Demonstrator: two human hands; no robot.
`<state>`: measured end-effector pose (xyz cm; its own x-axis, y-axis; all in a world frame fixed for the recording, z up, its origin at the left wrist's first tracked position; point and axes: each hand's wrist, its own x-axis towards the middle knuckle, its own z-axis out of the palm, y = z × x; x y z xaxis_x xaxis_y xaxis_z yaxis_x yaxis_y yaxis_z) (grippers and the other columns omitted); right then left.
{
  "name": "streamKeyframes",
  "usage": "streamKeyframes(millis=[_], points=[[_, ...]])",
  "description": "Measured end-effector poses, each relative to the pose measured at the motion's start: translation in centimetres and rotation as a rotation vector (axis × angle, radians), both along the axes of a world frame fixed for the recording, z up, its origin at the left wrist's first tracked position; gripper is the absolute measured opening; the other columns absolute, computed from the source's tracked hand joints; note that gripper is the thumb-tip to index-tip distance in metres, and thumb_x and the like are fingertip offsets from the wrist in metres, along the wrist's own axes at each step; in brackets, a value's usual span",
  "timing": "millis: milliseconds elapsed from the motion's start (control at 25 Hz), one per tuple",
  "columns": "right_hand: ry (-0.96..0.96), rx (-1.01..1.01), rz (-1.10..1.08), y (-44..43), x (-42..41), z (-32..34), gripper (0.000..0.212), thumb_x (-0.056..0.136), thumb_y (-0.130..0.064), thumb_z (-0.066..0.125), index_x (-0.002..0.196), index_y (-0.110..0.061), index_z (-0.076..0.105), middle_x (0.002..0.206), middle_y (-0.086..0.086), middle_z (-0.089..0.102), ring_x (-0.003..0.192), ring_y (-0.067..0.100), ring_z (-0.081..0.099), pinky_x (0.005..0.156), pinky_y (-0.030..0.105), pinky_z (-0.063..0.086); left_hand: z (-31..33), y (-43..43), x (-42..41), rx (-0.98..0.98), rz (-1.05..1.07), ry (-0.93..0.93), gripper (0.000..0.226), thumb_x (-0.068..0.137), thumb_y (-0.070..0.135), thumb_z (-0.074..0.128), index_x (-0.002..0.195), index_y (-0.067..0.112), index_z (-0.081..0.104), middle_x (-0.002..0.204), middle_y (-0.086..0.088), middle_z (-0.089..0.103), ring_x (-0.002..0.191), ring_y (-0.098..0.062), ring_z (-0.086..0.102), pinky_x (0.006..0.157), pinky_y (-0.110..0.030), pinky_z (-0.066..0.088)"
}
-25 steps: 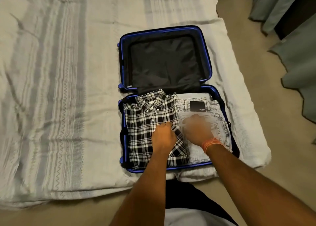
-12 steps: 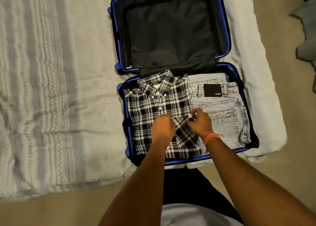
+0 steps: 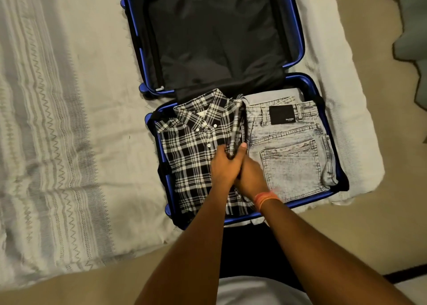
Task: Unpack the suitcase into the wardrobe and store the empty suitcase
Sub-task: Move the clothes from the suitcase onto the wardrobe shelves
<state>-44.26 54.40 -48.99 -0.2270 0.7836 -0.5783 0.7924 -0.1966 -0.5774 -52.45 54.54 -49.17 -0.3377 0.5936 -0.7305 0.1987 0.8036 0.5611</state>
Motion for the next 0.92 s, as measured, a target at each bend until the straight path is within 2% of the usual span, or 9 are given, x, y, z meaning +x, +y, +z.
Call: streamKeyframes(millis=[120,240,400,520,600,640,720,840,920], points=[[0.083,0.034,0.17,-1.9,-0.8,-0.6,0.037,0.082,-0.019,0.062,0.118,-0.014,0.053,0.097,0.005,0.059,0.087,0.023,0.06,0.068,0.026,0.042,-0.1,0.3,-1.4,-0.084,0.108,0.006,0.045,0.095,0.037,0.053,0.128,0.006,0.049,0.118,-0.007,0.059,0.113,-0.027,0.055,0.094,-0.037,0.043],[0.085,-0.034,0.195,-2.4,0.4,-1.2,0.044,0.084,-0.037,0.063,0.123,-0.02,0.053,0.105,0.005,0.055,0.096,0.023,0.057,0.078,0.03,0.046,-1.1,-0.6,-3.0,-0.11,0.191,0.034,0.046,0.098,0.03,0.048,0.132,-0.001,0.047,0.127,-0.013,0.057,0.112,-0.029,0.056,0.088,-0.035,0.045],[0.106,-0.132,-0.076,-1.3,0.7,-0.8,0.05,0.091,-0.054,0.05,0.132,-0.025,0.046,0.129,0.004,0.056,0.115,0.019,0.054,0.098,0.032,0.044,-0.5,-1.3,-2.5,-0.062,0.332,-0.034,0.051,0.1,0.03,0.046,0.142,0.005,0.037,0.144,-0.01,0.044,0.123,-0.024,0.049,0.101,-0.035,0.038],[0.24,-0.378,-0.31,0.5,-0.1,0.2,0.055,0.093,-0.061,0.038,0.139,-0.031,0.041,0.146,-0.001,0.044,0.131,0.018,0.042,0.102,0.028,0.03,0.4,-1.8,-2.1,0.013,0.323,0.017,0.048,0.1,0.029,0.046,0.141,0.004,0.04,0.144,-0.01,0.044,0.133,-0.025,0.04,0.107,-0.034,0.031],[0.304,-0.451,-0.303,2.3,-1.3,0.2,0.065,0.09,-0.067,0.032,0.143,-0.029,0.039,0.149,-0.003,0.038,0.135,0.016,0.036,0.106,0.031,0.026,0.8,-2.2,-2.2,0.11,0.253,0.027,0.031,0.1,0.025,0.045,0.126,0.009,0.051,0.117,0.003,0.059,0.108,-0.01,0.055,0.096,-0.03,0.039],[0.338,-0.447,-0.281,3.2,-2.2,0.1,0.07,0.088,-0.07,0.033,0.144,-0.027,0.038,0.15,-0.003,0.037,0.136,0.015,0.035,0.109,0.033,0.026,0.9,-2.4,-2.1,0.154,0.202,0.024,0.016,0.1,0.021,0.045,0.112,0.013,0.053,0.094,0.013,0.056,0.084,0.001,0.053,0.081,-0.023,0.041],[0.376,-0.422,-0.296,4.9,-4.3,0.4,0.086,0.079,-0.076,0.046,0.147,-0.024,0.032,0.15,-0.003,0.036,0.138,0.018,0.033,0.112,0.037,0.028,1.1,-2.8,-1.8,0.26,0.076,0.057,0.009,0.098,0.01,0.045,0.094,0.011,0.054,0.069,0.013,0.044,0.058,0.0,0.041,0.057,-0.02,0.034],[0.311,-0.392,-0.294,6.8,-6.7,0.8,0.121,0.059,-0.075,0.072,0.152,-0.024,0.013,0.155,0.002,0.029,0.14,0.025,0.031,0.114,0.042,0.029,1.0,-3.0,-2.4,0.276,-0.029,0.056,0.009,0.091,0.005,0.049,0.086,0.008,0.056,0.065,0.003,0.048,0.053,-0.013,0.042,0.051,-0.028,0.031],[0.198,-0.257,-0.124,6.7,-7.0,0.7,0.109,0.076,-0.039,0.077,0.152,-0.025,0.0,0.156,0.007,0.026,0.139,0.027,0.032,0.11,0.034,0.029,0.6,-2.8,-3.3,0.202,-0.025,-0.043,0.01,0.089,0.008,0.054,0.082,0.015,0.054,0.063,0.002,0.053,0.053,-0.018,0.05,0.05,-0.034,0.041]])
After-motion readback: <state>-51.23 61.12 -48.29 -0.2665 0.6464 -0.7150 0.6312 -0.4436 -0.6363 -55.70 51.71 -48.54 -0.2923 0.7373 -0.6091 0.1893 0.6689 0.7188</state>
